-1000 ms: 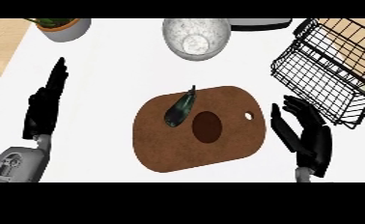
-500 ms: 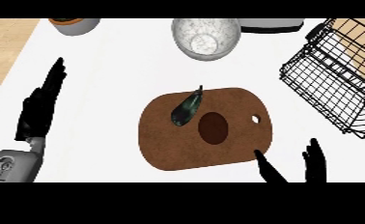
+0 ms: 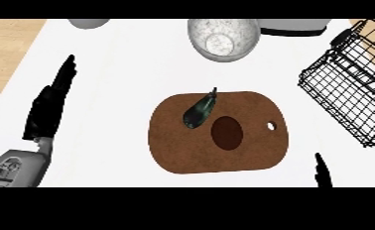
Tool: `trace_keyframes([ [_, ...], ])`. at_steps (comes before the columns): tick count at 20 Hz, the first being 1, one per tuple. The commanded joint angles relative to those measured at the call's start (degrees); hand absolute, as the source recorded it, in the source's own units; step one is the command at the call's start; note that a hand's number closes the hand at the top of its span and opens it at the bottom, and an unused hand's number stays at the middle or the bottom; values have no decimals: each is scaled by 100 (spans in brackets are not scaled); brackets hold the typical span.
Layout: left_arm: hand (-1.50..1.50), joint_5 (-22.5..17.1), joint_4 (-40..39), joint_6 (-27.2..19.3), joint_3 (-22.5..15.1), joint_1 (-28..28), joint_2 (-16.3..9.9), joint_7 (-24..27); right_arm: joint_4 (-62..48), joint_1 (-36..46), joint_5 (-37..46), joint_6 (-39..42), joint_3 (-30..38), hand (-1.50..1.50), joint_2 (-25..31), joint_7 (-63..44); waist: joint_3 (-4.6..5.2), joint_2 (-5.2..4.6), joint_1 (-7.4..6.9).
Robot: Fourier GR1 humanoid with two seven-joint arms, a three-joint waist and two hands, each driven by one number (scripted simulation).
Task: Pick the cupcake from the cutting board and place it in the tiered basket
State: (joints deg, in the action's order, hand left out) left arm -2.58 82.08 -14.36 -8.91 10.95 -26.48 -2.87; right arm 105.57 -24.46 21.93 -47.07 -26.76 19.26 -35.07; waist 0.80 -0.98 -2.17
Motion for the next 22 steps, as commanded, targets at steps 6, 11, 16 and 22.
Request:
trace_keyframes([
  [6,0,73,0,-2,10,143,13,-111,978,1209,994,1658,250,-150,254,-3638,-25,43,6],
  [11,0,36,-200,54,-30,72,172,34,823,2151,1428,2454,-42,-150,-440,-4949,-31,51,20],
  [16,0,102,-185,-38,44,101,178,-10,78,2742,1391,3188,364,-150,-889,-5012,-47,61,52],
  [22,0,66,151,47,102,-66,42,-199,-434,3089,2000,3608,572,-150,-1779,-5019,-54,113,76],
])
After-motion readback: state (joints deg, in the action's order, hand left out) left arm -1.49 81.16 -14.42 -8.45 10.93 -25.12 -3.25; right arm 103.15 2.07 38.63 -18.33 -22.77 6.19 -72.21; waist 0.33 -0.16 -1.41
